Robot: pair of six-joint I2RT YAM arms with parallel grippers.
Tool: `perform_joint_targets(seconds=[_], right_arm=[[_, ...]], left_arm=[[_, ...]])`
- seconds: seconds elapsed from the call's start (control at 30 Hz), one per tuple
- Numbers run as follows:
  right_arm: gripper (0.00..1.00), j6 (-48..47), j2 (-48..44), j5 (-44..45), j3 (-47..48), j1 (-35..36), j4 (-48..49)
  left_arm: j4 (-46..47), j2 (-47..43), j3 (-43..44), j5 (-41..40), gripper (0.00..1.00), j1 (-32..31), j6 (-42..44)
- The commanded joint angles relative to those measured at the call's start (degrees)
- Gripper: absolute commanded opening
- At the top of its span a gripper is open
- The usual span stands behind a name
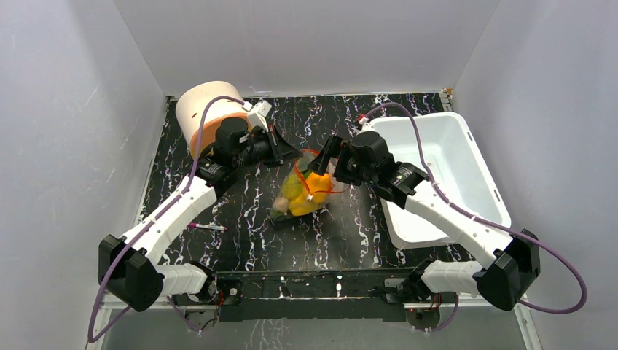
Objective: Place the food in the zip-top bag and seal the zipper
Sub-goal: Place the fake fruit in the zipper food storage bag, then move the bin to the center of the board.
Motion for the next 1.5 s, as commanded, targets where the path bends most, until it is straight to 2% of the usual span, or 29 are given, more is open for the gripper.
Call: perform_joint_targets(seconds=[0.0,0.23,0.37,0.47,0.67,0.87,1.13,1.3,1.47], right_arm=[[0.98,-4.76,-1.72,-0.37,5.09,0.18,-1.22],[0.98,-10.05,-5.03,1.23,7.36,0.13,-8.80],[0.98,-12.59,-5.22,3.93,11.72,0.10,-18.12],[0.98,-14.32,-6.57,9.76,14.92,0.10,-26.46],[0.94,-17.58,-11.34,23.25,13.36,0.00,-31.93],[0.84,-22.96,-11.59,29.60,5.67,0.00,-25.99],[0.77,-29.49,-3.89,35.17,2.80,-1.45,-19.38],[0.75,-36.61,-1.28,30.93,0.46,-8.00,-13.01],[0.72,-36.69,1.42,26.12,-1.99,-9.71,-11.53]], left_arm=[[0.40,-3.22,0.88,1.40,0.00,-0.35,1.25],[-3.25,-3.91,1.66,-1.22,0.00,-0.35,5.16],[-4.41,-5.66,1.90,-5.56,0.00,-0.35,4.73],[-0.77,-7.45,-0.13,-6.17,0.00,-0.31,4.21],[-5.64,-7.69,0.57,-8.70,0.00,-0.33,6.30],[-7.12,-9.13,0.03,-9.28,0.00,-0.30,6.57],[-7.52,-12.09,-0.68,-7.88,0.00,-0.28,3.39],[-8.68,-13.77,-1.87,-7.67,0.00,-0.31,2.79],[-12.36,-15.00,-0.25,-9.29,0.00,-0.31,7.75]])
